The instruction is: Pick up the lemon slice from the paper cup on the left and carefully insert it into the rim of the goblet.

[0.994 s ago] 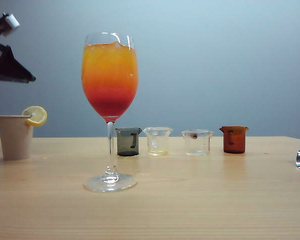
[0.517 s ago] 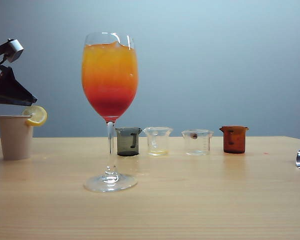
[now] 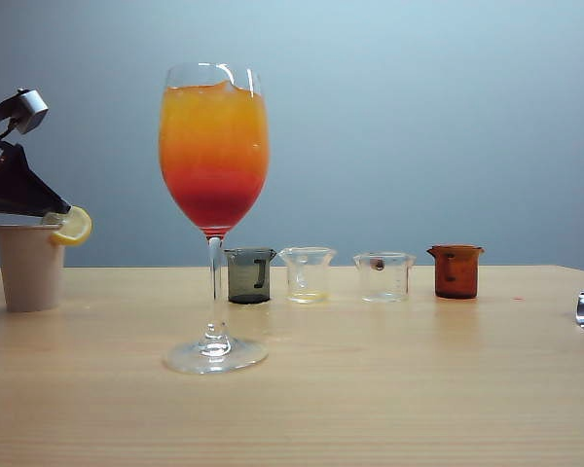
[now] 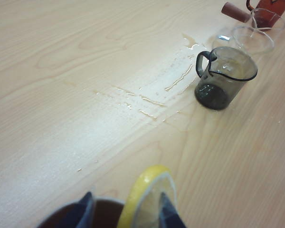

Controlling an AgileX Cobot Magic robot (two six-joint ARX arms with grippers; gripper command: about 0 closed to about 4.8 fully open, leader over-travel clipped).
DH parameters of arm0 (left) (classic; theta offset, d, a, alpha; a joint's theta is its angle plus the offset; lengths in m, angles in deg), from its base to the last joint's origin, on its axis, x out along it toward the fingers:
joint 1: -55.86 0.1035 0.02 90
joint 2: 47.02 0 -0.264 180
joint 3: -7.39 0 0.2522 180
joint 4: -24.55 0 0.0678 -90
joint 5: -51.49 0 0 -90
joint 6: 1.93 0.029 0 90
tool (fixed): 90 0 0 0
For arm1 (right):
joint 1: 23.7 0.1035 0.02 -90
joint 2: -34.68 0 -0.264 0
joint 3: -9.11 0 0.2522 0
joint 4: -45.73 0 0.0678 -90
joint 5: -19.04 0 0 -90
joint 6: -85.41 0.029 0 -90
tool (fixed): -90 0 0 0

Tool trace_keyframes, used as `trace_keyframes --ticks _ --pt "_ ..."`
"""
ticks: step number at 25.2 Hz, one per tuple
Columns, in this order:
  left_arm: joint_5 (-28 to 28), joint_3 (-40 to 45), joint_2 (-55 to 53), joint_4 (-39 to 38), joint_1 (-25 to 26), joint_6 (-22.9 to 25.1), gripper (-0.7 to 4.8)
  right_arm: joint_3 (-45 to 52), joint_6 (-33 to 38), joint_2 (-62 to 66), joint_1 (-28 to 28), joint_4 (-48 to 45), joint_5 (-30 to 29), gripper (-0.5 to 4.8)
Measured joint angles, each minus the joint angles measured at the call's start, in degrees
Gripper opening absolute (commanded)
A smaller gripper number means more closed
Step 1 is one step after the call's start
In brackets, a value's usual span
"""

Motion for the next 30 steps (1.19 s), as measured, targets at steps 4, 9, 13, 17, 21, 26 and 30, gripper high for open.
trace_keyframes --ticks 4,9,13,17,21,26,30 --pt "0.0 0.0 0.0 -0.4 -0.2 0.0 1.74 0.0 0.0 0.0 0.0 0.0 0.0 -0.06" --pt "0.0 0.0 -0.3 -1.3 -1.0 0.0 1.74 0.0 0.0 0.0 0.0 -0.1 0.0 -0.06" --pt "0.0 0.0 -0.7 -1.6 -1.1 0.0 1.29 0.0 0.0 0.0 0.0 -0.1 0.0 -0.06" --pt "0.0 0.0 -0.7 -1.7 -1.1 0.0 0.54 0.0 0.0 0.0 0.0 -0.1 0.0 -0.06" --pt "1.0 0.0 -0.6 -1.7 -1.3 0.0 0.17 0.0 0.0 0.0 0.0 -0.1 0.0 -0.06" --pt "1.1 0.0 -0.6 -1.7 -1.4 0.0 -0.08 0.0 0.0 0.0 0.0 0.0 0.0 -0.06" --pt "1.2 0.0 -0.6 -1.3 -1.4 0.0 -0.08 0.0 0.0 0.0 0.0 -0.1 0.0 -0.06"
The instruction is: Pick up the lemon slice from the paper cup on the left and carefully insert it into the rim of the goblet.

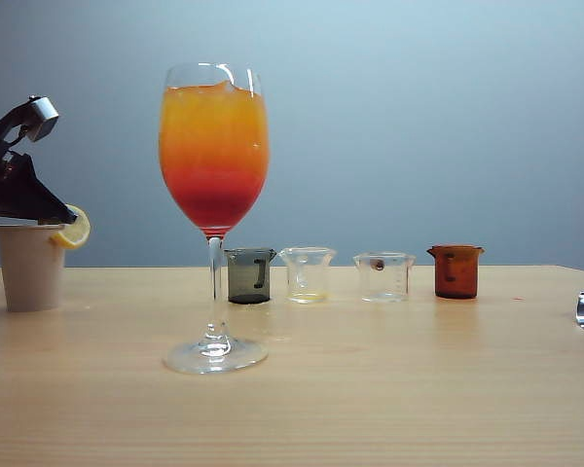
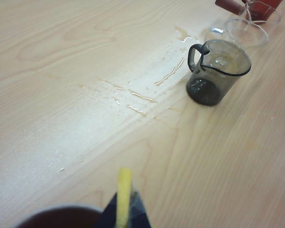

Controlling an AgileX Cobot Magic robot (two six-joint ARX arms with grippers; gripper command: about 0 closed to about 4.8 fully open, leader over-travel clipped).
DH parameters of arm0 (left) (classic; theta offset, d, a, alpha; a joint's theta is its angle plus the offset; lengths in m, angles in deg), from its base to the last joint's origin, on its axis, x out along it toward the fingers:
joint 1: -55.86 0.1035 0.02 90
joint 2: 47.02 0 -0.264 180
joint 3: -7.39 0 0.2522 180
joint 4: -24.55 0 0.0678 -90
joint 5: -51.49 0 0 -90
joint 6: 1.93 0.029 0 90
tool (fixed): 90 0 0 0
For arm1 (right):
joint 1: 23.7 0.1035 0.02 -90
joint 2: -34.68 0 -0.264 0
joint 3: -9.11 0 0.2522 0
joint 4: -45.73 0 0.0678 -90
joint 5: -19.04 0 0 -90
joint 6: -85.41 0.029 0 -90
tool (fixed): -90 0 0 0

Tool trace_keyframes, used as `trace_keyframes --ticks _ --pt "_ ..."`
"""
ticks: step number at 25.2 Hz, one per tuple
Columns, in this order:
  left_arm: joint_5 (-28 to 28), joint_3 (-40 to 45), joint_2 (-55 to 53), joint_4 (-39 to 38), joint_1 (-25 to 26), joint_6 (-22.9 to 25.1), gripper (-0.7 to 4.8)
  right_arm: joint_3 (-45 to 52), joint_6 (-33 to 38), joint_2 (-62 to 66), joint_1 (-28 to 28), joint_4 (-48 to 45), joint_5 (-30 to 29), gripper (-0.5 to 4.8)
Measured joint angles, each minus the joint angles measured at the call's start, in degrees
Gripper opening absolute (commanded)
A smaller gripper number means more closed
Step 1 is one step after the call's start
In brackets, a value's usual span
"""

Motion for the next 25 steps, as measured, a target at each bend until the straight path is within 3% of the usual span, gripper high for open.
trace_keyframes --ticks 16,25 --pt "-1.6 -3.7 2.3 -0.2 -0.5 0.0 -0.07 0.0 0.0 0.0 0.0 0.0 0.0 -0.06" --pt "-2.9 -6.0 5.3 -2.7 -3.9 0.0 -0.07 0.0 0.0 0.0 0.0 0.0 0.0 -0.06"
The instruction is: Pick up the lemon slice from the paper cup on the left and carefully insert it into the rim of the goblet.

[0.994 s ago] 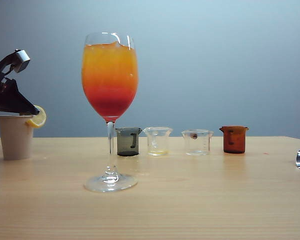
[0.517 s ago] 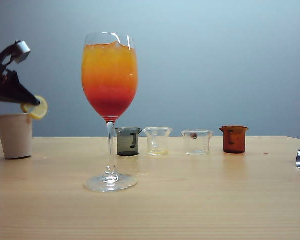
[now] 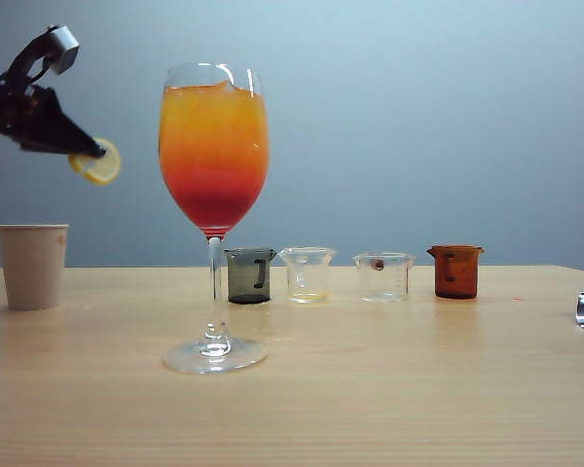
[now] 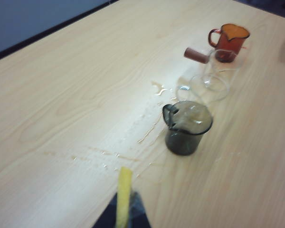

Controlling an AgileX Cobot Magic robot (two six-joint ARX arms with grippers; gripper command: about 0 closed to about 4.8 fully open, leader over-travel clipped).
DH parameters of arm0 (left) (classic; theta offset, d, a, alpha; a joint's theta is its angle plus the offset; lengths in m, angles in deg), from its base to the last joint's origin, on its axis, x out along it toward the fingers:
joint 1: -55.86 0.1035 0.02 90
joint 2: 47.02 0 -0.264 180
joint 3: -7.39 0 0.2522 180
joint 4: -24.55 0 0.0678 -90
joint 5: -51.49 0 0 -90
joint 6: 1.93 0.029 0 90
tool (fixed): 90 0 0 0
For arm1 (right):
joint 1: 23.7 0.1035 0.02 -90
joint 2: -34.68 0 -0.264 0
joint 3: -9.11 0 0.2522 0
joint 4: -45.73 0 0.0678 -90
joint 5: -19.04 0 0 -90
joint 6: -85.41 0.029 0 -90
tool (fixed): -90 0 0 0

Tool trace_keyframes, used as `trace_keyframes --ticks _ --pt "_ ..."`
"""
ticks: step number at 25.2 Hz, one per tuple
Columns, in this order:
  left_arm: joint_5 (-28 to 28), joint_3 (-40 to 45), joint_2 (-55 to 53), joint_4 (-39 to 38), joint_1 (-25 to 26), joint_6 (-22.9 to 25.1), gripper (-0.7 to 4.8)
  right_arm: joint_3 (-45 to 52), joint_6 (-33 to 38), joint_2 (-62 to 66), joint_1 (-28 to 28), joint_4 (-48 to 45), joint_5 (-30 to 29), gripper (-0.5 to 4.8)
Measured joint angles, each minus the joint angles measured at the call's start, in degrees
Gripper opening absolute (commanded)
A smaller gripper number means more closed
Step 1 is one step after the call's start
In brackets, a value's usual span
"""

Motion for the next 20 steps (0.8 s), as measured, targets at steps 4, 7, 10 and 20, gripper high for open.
trace_keyframes --ticks 4,7,10,20 --pt "-3.6 -0.1 2.5 -0.7 -2.8 -1.5 -0.07 0.0 0.0 0.0 0.0 0.0 0.0 -0.06" --pt "-6.8 -0.1 4.8 -0.7 -4.2 -3.4 -0.06 0.0 0.0 0.0 0.0 0.0 0.0 -0.06" --pt "-9.2 -0.3 8.2 -0.6 -6.5 -4.9 -0.06 0.0 0.0 0.0 0.0 0.0 0.0 -0.06" --pt "-12.9 -0.4 14.5 -2.3 -13.8 -8.4 -0.06 0.0 0.0 0.0 0.0 -1.5 -0.1 -0.06"
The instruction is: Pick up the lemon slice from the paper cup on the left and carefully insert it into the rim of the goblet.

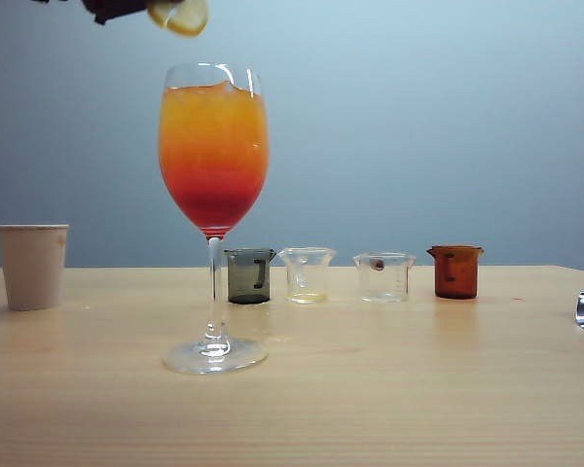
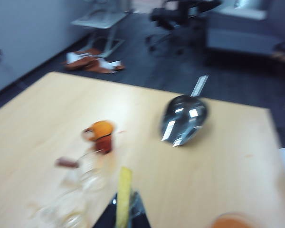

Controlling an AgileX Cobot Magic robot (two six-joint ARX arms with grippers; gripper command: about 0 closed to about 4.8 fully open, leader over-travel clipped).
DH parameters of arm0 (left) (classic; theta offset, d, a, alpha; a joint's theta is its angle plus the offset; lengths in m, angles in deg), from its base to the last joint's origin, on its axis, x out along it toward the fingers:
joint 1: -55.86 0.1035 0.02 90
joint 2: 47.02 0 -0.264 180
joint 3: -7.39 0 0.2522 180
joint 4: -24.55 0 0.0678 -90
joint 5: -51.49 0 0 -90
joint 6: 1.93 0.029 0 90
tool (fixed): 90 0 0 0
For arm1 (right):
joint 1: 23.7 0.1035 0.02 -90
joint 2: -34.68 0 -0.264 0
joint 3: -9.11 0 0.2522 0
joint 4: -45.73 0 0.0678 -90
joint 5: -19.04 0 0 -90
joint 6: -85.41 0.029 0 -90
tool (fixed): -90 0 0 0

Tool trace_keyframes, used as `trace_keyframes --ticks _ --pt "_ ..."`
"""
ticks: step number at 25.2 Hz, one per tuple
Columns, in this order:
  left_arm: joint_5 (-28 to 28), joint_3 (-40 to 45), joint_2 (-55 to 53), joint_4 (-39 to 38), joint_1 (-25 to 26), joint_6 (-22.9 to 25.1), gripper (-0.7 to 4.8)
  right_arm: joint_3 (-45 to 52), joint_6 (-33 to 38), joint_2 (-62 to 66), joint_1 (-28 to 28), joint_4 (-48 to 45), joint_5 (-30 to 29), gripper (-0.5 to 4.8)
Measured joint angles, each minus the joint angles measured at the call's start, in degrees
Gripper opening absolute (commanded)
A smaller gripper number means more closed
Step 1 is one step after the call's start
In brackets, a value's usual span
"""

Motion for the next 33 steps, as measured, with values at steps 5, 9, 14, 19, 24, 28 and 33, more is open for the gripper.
trace_keyframes --ticks 5,9,14,19,24,28,33 --pt "-2.7 0.0 1.1 -1.5 -2.1 -0.4 -0.06 0.0 0.0 0.0 0.0 0.0 -0.1 -0.06" --pt "-6.6 0.0 1.5 -3.6 -4.3 -0.4 -0.06 0.0 0.0 0.0 0.0 0.0 -0.1 -0.06" --pt "-9.0 0.0 1.7 -8.1 -4.0 1.2 -0.06 0.0 0.0 0.0 0.0 0.0 -0.1 -0.06" --pt "-10.3 1.0 1.9 -14.5 -4.0 9.4 -0.06 0.0 0.0 0.0 0.0 0.0 -0.1 -0.06" --pt "-12.3 4.1 1.9 -15.9 -4.0 12.1 -0.06 0.0 0.0 0.0 0.0 0.0 -0.1 -0.06" --pt "-13.4 5.2 1.9 -16.2 -4.1 14.5 -0.06 0.0 0.0 0.0 0.0 0.0 -0.1 -0.06" --pt "-13.8 6.6 1.9 -16.8 -4.2 17.9 -0.06 0.0 0.0 0.0 0.0 0.0 -0.1 -0.06"
